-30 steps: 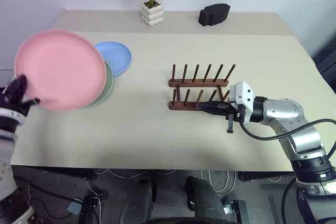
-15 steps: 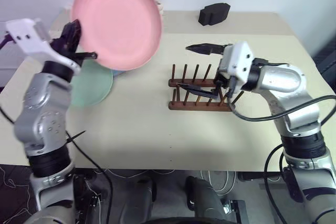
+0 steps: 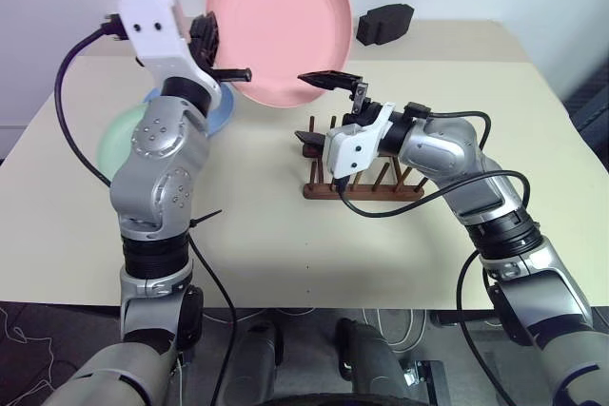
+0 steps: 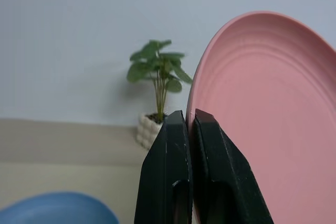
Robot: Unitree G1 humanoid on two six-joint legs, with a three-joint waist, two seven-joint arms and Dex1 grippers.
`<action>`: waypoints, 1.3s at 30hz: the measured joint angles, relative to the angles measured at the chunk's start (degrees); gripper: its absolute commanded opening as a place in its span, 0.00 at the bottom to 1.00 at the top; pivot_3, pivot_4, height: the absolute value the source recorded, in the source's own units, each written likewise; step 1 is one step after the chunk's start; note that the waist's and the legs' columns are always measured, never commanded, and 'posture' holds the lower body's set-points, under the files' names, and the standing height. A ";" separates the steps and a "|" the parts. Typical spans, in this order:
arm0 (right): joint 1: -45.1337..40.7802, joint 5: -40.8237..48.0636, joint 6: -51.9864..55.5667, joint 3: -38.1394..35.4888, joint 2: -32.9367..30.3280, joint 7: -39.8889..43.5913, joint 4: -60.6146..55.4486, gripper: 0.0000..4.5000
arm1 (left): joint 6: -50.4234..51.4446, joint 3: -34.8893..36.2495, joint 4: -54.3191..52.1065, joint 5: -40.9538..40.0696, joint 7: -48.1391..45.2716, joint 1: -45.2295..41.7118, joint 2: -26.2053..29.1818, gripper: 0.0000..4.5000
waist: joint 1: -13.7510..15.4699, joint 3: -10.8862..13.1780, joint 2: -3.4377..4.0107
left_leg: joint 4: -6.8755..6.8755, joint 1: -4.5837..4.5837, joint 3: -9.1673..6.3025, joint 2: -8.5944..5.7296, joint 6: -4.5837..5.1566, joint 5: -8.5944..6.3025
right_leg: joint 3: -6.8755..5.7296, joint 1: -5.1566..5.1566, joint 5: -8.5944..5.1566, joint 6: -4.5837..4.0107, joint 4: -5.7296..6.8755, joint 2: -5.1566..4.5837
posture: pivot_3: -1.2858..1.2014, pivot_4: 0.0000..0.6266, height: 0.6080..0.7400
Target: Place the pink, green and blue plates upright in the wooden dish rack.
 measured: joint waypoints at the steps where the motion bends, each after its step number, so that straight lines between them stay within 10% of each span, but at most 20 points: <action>1: 0.00 -0.99 -0.89 0.07 0.10 -0.91 0.58 0.98 | 1.05 -0.52 -0.72 0.07 0.28 -0.38 -0.50 0.00 | 0.01 0.00 0.00 | 0.00 0.00 0.00 0.00 0.00 0.00 | 0.00 0.01 0.00 0.00 0.00 0.00 | 0.52 0.24 0.98; 8: -0.03 -5.56 -3.80 1.31 0.66 -4.70 5.02 0.93 | 5.54 -0.73 -3.25 0.04 0.94 -0.86 -2.85 0.00 | -0.20 0.00 0.00 | 0.00 0.01 -0.03 0.01 -0.03 0.02 | 0.01 0.00 0.00 0.00 0.02 0.04 | 0.52 0.24 0.98; 17: -0.98 -8.72 -3.55 1.49 1.20 -7.45 7.55 0.01 | 8.53 -0.68 -6.14 0.06 0.85 -1.48 -4.07 0.00 | -0.24 0.00 0.00 | 0.00 0.00 -0.03 0.01 -0.04 0.03 | 0.01 0.01 0.00 -0.01 0.03 0.04 | 0.52 0.24 0.98; 25: -1.34 -9.23 -3.85 1.41 1.26 -8.46 7.72 0.01 | 9.91 0.95 -6.78 0.07 0.94 -1.46 -5.03 0.00 | -0.39 0.00 0.00 | 0.01 0.01 -0.04 0.01 -0.05 0.03 | 0.02 0.01 0.00 -0.01 0.03 0.06 | 0.52 0.24 0.98; 34: -1.37 -10.07 -4.19 1.47 0.81 -9.54 8.73 0.00 | 4.23 4.98 -8.25 -3.05 -1.54 -1.59 -7.51 0.99 | -0.96 0.00 0.00 | 0.00 0.01 -0.04 0.01 -0.06 0.04 | 0.02 0.01 0.00 -0.01 0.04 0.06 | 0.52 0.24 0.98; 39: -1.37 -5.23 -4.64 -1.73 -0.66 -9.69 10.90 0.00 | -1.61 11.38 -9.45 -6.25 -4.91 -1.87 -3.07 0.99 | -1.19 0.00 0.01 | -0.01 0.03 -0.03 0.04 -0.06 0.04 | 0.02 0.01 0.00 -0.01 0.06 0.08 | 0.52 0.24 0.98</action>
